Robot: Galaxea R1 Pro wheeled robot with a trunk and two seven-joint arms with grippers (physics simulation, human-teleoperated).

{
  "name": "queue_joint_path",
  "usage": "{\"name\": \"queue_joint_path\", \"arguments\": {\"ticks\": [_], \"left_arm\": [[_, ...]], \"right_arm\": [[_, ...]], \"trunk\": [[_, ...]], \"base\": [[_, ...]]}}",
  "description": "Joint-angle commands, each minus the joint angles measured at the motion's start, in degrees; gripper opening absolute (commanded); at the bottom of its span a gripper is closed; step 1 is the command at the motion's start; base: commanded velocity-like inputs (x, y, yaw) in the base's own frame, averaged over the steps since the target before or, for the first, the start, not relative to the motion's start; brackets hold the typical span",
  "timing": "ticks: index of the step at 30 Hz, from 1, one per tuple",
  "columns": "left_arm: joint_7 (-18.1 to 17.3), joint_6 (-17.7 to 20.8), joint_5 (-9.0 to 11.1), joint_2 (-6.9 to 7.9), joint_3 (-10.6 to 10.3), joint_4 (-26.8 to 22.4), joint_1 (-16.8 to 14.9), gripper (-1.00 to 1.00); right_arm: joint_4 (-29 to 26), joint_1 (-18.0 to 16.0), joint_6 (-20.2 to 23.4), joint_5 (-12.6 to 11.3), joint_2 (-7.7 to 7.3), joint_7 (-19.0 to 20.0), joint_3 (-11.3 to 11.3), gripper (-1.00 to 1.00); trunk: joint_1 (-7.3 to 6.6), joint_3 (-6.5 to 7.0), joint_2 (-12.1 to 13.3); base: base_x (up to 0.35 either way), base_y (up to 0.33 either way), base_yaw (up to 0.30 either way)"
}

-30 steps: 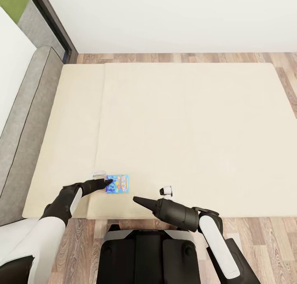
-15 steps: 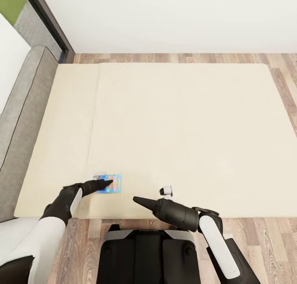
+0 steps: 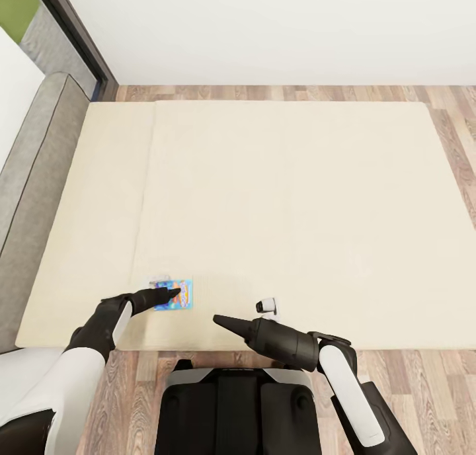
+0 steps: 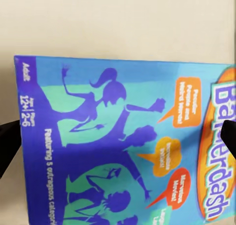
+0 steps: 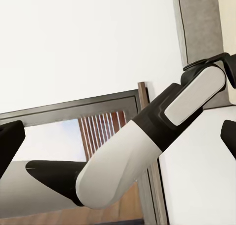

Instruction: Put all the toys in the child's room - the three board games (two on the bed and one on the table), the two jigsaw puzzles on the table, and the tennis ball on the table - inside the toy box on the table in the child's room.

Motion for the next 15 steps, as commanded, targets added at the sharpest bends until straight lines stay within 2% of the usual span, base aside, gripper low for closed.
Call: {"name": "queue_joint_path", "arguments": {"ticks": [1, 3, 15], "left_arm": [[-0.46, 0.71, 0.00, -0.06, 0.23, 1.69, 0.01, 1.00], [-0.46, 0.71, 0.00, -0.06, 0.24, 1.69, 0.01, 1.00], [-0.46, 0.71, 0.00, -0.06, 0.23, 1.69, 0.01, 1.00]], "right_arm": [[0.00, -0.02, 0.29, 0.01, 0.03, 0.10, -0.05, 1.00], [0.00, -0.02, 0.29, 0.01, 0.03, 0.08, -0.05, 1.00], [0.00, -0.02, 0.20, 0.07, 0.03, 0.06, 1.41, 1.00]], "trunk": [[0.05, -0.06, -0.07], [0.05, -0.06, -0.07], [0.05, -0.06, -0.07]], "base": [[0.000, -0.011, 0.000], [0.000, -0.041, 0.000], [0.000, -0.165, 0.000]]}}
